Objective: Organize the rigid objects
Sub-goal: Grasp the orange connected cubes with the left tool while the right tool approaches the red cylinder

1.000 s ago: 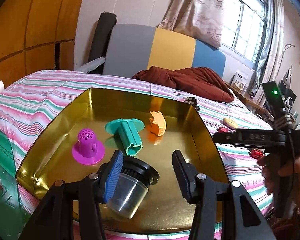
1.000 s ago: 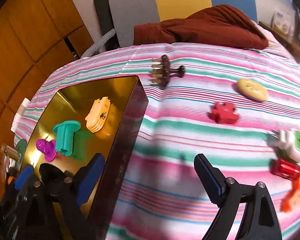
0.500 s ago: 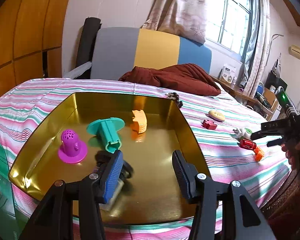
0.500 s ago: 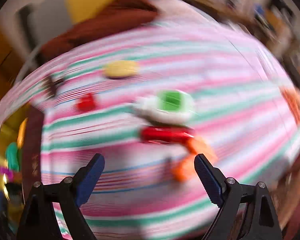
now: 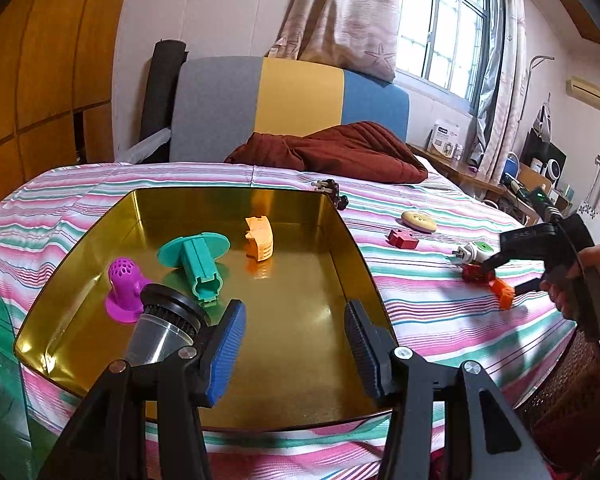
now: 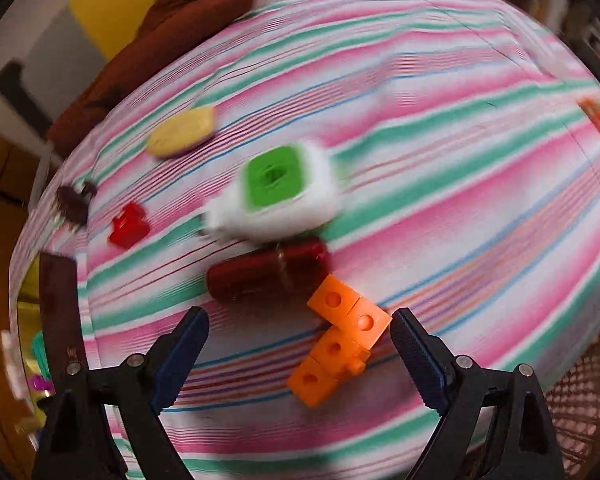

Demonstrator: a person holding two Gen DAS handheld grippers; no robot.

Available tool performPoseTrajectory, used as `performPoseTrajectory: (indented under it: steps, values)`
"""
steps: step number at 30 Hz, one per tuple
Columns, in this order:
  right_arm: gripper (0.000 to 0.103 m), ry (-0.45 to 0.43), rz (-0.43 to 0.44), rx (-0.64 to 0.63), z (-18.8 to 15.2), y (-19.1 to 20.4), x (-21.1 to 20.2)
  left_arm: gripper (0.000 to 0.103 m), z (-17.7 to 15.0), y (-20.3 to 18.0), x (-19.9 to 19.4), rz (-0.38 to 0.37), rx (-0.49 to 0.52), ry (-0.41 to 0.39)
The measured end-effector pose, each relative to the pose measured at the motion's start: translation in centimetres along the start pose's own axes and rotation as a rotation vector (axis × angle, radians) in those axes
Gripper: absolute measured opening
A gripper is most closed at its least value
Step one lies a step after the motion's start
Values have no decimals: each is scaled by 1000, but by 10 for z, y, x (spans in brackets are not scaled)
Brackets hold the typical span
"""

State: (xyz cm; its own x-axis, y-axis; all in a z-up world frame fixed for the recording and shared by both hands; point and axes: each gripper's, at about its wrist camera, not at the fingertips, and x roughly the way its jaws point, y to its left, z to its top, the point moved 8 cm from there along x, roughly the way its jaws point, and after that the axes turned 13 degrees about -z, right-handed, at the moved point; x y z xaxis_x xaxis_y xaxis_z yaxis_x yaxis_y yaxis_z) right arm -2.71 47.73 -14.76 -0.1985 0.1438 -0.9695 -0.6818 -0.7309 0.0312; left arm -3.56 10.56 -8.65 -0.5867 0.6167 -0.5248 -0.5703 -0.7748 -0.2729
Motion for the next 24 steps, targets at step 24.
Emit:
performPoseTrajectory:
  steps: [24]
  values:
    - [93, -420, -71, -258, 46, 40, -54, 52, 0, -56, 10, -62, 126, 55]
